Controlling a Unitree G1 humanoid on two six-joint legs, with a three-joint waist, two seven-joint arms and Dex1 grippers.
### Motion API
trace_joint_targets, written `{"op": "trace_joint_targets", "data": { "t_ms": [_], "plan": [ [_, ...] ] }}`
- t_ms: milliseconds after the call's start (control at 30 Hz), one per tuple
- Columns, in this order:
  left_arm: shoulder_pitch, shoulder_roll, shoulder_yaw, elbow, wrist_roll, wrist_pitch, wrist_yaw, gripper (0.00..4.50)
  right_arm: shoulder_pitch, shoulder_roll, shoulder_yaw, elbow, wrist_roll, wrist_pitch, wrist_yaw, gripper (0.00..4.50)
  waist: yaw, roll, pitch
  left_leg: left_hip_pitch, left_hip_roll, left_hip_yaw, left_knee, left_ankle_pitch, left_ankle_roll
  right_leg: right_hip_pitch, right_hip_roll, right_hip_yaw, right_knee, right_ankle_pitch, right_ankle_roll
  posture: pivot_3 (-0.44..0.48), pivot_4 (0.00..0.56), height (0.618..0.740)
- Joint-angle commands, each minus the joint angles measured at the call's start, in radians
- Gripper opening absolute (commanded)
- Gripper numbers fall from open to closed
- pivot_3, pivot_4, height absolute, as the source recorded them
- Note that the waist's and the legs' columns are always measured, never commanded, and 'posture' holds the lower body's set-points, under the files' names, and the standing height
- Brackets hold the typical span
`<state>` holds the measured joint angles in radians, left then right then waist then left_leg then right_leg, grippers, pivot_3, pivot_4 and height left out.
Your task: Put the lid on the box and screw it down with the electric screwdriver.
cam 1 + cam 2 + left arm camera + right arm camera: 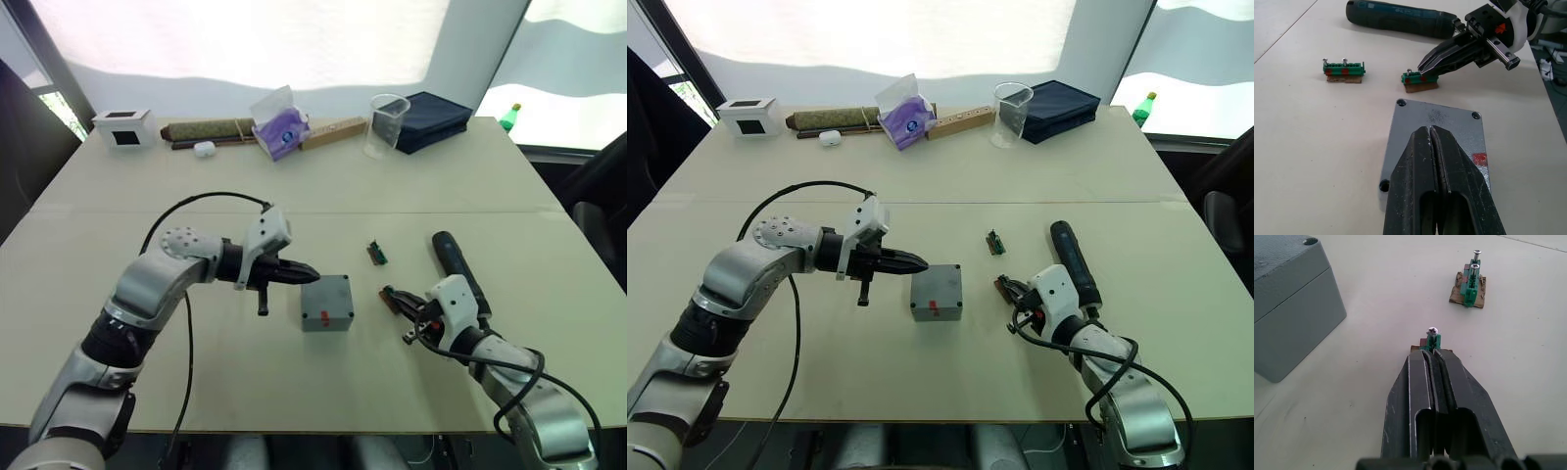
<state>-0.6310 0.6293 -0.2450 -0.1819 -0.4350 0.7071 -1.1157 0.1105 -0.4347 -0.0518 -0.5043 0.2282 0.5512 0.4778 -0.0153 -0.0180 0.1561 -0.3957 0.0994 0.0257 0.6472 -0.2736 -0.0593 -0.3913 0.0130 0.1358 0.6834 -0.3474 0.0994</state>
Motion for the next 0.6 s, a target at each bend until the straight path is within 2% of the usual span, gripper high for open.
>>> {"op": "trace_joint_targets", "data": {
  "t_ms": [33, 367, 600],
  "plan": [
    [0.003, 0.011, 0.023, -0.026, 0.001, -0.021, 0.002, 0.0, -0.003, -0.008, -0.018, -0.023, 0.002, -0.013, -0.01, 0.13, 0.0, 0.0, 0.0, 0.0, 0.0, 0.0, 0.0, 0.0, 0.0, 0.0, 0.0, 0.0, 0.0, 0.0, 0.0, 0.0, 0.15, 0.74],
    [-0.005, 0.007, 0.067, 0.044, -0.005, -0.027, 0.008, 0.0, -0.025, -0.019, -0.07, -0.182, 0.068, 0.078, -0.032, 0.13, -0.001, 0.0, 0.0, 0.0, 0.0, 0.0, 0.0, 0.0, 0.0, 0.0, 0.0, 0.0, 0.0, 0.0, 0.0, 0.0, 0.15, 0.74],
    [0.017, 0.046, 0.108, 0.06, -0.042, -0.002, -0.033, 0.0, -0.151, 0.005, 0.013, -0.212, 0.128, 0.133, -0.018, 0.13, -0.006, 0.0, 0.0, 0.0, 0.0, 0.0, 0.0, 0.0, 0.0, 0.0, 0.0, 0.0, 0.0, 0.0, 0.0, 0.0, 0.15, 0.74]
  ]
}}
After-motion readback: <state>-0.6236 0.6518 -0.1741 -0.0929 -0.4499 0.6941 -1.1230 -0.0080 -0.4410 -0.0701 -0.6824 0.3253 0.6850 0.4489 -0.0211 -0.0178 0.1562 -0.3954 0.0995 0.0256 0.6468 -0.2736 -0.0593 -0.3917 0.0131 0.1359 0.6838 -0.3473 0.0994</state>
